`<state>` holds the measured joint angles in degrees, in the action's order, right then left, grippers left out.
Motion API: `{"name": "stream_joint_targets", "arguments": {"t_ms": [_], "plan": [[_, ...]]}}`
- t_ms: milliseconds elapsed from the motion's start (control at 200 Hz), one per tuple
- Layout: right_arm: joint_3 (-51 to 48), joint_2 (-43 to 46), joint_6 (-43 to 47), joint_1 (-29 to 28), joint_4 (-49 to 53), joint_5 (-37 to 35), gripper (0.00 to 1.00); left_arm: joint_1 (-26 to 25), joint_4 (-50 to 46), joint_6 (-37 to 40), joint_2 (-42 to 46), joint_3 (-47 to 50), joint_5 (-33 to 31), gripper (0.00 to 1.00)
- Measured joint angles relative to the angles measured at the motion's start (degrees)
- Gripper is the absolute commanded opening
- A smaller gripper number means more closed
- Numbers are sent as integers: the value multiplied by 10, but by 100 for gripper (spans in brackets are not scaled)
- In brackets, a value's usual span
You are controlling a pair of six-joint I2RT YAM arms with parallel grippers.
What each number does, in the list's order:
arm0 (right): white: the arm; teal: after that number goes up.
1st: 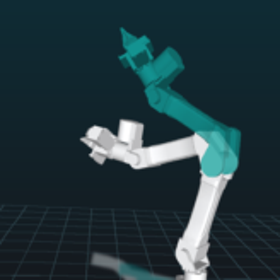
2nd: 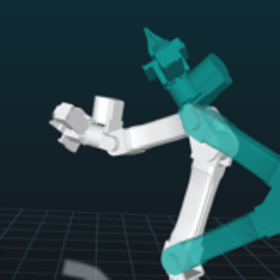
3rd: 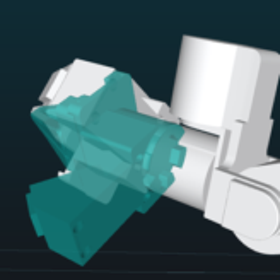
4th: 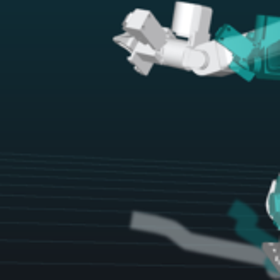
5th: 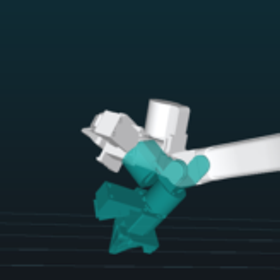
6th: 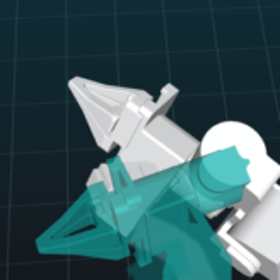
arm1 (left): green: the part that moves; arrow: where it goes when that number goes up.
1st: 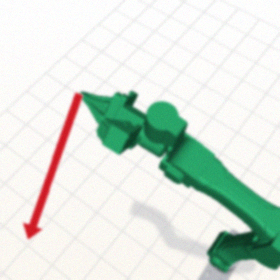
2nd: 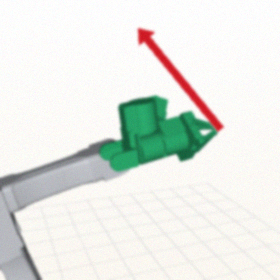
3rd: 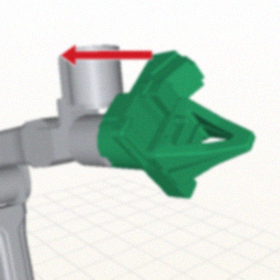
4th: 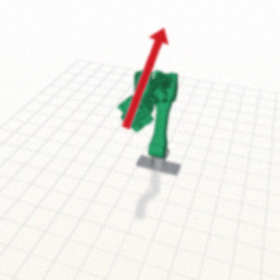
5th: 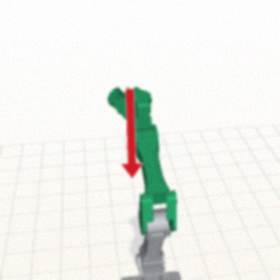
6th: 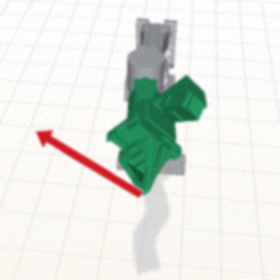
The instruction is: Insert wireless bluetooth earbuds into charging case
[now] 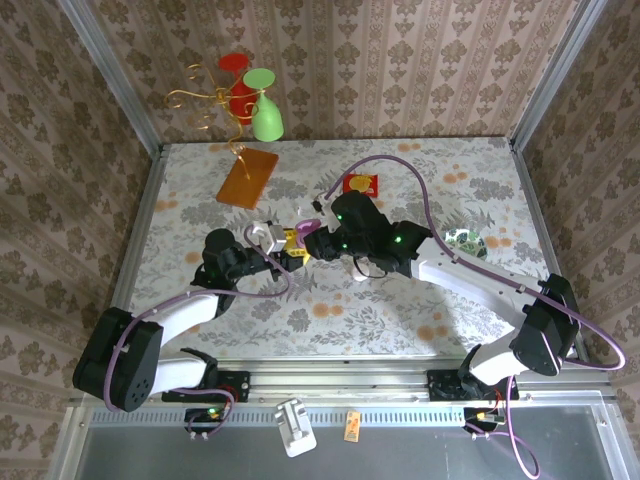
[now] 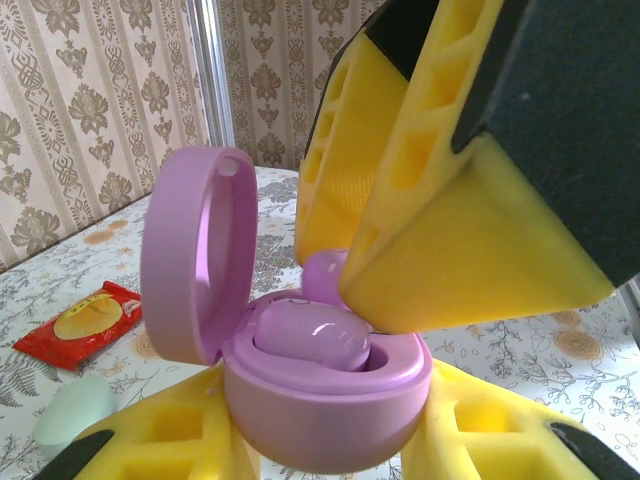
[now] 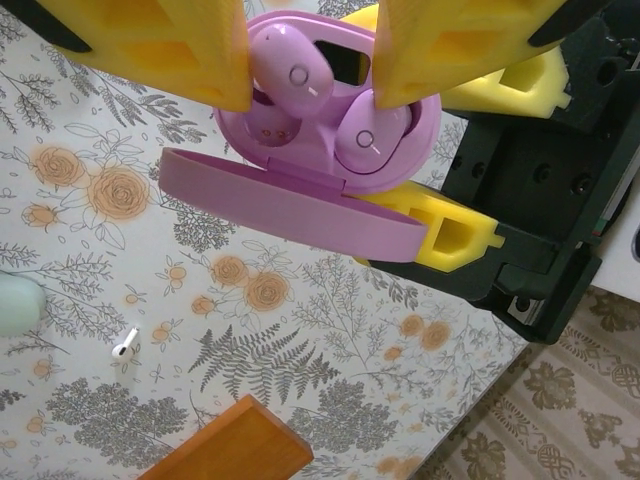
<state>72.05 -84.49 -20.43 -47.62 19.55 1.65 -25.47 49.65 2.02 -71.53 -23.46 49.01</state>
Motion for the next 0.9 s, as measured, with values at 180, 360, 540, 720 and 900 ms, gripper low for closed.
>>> {"name": "stream_joint_targets", "arguments": {"t_ms": [180, 360, 540, 720, 900], "plan": [[0, 0, -13, 4, 1, -3, 38, 0, 2, -5, 0, 0, 2, 26], [-1, 4, -17, 10, 0, -7, 55, 0, 10, -5, 0, 0, 3, 26], [-24, 55, -19, 11, -14, -9, 72, 0, 14, -5, 0, 0, 3, 26], [-9, 65, -42, 32, -29, -2, 73, 0, 15, 3, 0, 0, 3, 26], [33, 9, -85, 74, -25, 25, 73, 0, 13, 12, 0, 0, 3, 26]]}}
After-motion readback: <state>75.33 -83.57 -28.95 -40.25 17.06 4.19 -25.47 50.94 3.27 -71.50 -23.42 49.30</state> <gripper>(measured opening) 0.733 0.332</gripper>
